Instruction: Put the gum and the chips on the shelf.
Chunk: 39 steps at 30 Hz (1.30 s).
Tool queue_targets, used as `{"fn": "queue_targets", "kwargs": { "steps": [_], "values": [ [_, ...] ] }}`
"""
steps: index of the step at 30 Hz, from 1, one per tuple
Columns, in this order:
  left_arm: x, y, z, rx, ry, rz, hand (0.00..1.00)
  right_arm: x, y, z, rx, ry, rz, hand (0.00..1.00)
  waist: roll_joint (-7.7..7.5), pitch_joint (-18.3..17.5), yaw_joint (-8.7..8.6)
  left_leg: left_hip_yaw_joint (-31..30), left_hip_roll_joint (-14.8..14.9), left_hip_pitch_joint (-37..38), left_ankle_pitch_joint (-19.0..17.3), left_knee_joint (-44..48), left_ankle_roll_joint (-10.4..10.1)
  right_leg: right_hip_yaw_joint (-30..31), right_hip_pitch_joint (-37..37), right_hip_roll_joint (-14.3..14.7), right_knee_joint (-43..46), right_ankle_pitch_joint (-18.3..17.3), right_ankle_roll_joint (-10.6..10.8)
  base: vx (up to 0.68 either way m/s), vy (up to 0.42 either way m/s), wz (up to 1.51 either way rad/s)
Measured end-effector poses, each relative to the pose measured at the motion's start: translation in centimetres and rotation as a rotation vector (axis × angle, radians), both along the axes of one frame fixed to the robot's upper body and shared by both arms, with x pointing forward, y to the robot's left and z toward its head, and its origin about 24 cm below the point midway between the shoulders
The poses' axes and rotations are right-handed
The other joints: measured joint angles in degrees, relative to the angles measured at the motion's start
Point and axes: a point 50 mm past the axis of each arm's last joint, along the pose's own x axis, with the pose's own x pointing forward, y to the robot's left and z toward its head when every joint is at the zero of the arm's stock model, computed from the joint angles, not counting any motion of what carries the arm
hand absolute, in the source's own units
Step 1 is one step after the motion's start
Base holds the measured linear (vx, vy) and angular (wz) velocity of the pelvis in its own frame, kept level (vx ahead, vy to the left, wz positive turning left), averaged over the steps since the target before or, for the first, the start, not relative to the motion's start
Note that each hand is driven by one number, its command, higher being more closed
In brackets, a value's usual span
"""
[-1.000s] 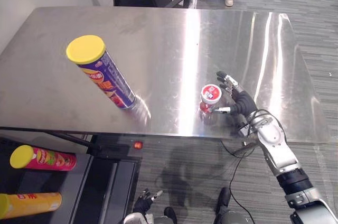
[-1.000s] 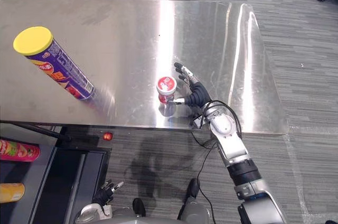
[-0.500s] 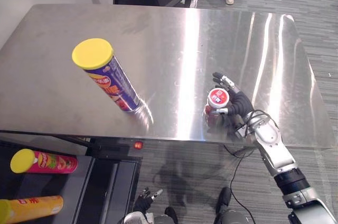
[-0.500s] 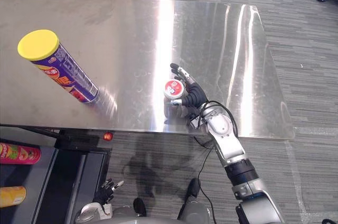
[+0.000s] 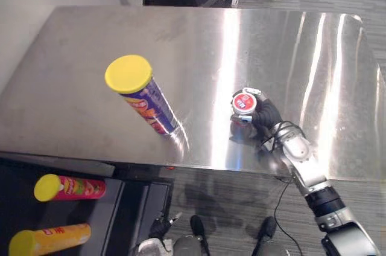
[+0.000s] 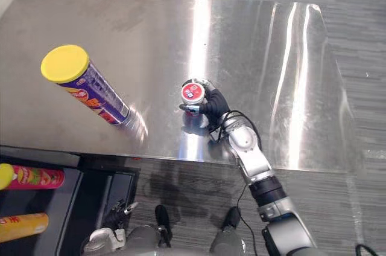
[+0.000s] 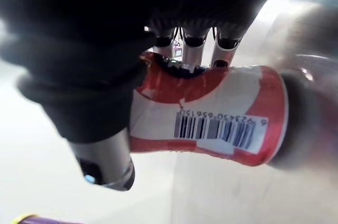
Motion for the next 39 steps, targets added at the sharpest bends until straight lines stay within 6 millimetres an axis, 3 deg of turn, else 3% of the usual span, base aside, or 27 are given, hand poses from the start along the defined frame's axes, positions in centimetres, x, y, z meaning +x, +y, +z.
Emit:
{"fn": "queue_targets", "kwargs": {
  "steps": [2,6,10,19,22,27,32,39],
  "values": [
    [0.1,0.1,0.0,0.004,-0.002,0.001,0.0,-0.1,0.4,0.0,0.003,0.002,0.018,1.0,-0.61,-0.3,0.81,0.0,0.1,0.5,0.0,0.0,0.0,-0.1,0.4,0.1,0.0,-0.3,0.3,0.04,-0.004,-0.02],
    [0.0,0.0,0.0,0.004,0.0,0.0,0.0,-0.3,0.4,-0.4,-0.002,0.014,0.028,1.0,-0.52,-0.3,0.6,0.1,0.5,0.6,0.3,-0.1,-0.4,-0.3,0.7,0.4,0.0,-1.6,2.0,0.03,-0.042,-0.03],
    [0.0,-0.3,0.0,0.011,0.004,-0.027,0.0,-0.8,0.1,-0.1,0.0,-0.009,0.029,1.0,-0.14,-0.6,-0.1,0.3,1.9,1.6,0.9,-1.1,-1.1,-0.3,1.0,2.2,0.0,-1.6,1.9,0.0,-0.059,-0.08],
    [-0.1,-1.0,-0.2,-0.006,0.013,-0.032,0.0,-2.5,0.0,0.2,0.018,-0.045,0.039,1.0,-0.14,-1.4,-0.85,0.0,1.9,1.8,2.2,-2.5,-0.9,-0.3,0.9,2.3,0.0,-1.8,1.6,-0.05,-0.027,0.01],
    [-0.2,-1.2,-0.3,-0.007,0.02,-0.036,0.0,-2.9,0.0,0.4,0.024,-0.06,0.039,1.0,-0.48,-2.0,-0.78,0.1,1.7,2.5,2.7,-4.4,-1.0,-0.3,0.8,2.5,0.0,-3.2,1.4,-0.07,-0.028,-0.02],
    [-0.3,-0.8,-0.4,0.019,0.031,-0.057,0.0,-3.9,-0.1,0.6,0.042,-0.079,0.042,1.0,-1.92,-3.4,-0.91,0.2,0.3,2.5,3.6,-5.0,-1.3,-0.2,0.6,1.2,0.0,-8.3,3.7,-0.08,-0.063,-0.04],
    [-1.1,-0.9,-0.7,0.02,0.064,-0.055,0.0,-4.2,-1.0,0.7,0.059,-0.088,0.001,1.0,-0.86,-5.0,-2.17,0.1,1.7,2.4,4.7,-5.1,-2.1,-0.1,0.2,2.9,0.5,-8.8,3.0,-0.06,-0.083,-0.04],
    [-1.7,-0.6,-0.8,0.03,0.08,-0.063,0.0,-5.4,-1.6,1.2,0.081,-0.13,-0.01,1.0,-2.01,-7.3,-2.4,-0.3,2.3,2.4,5.1,-5.1,-2.4,-0.2,0.0,3.3,1.2,-9.0,2.6,-0.01,-0.014,-0.01]
  ]
}}
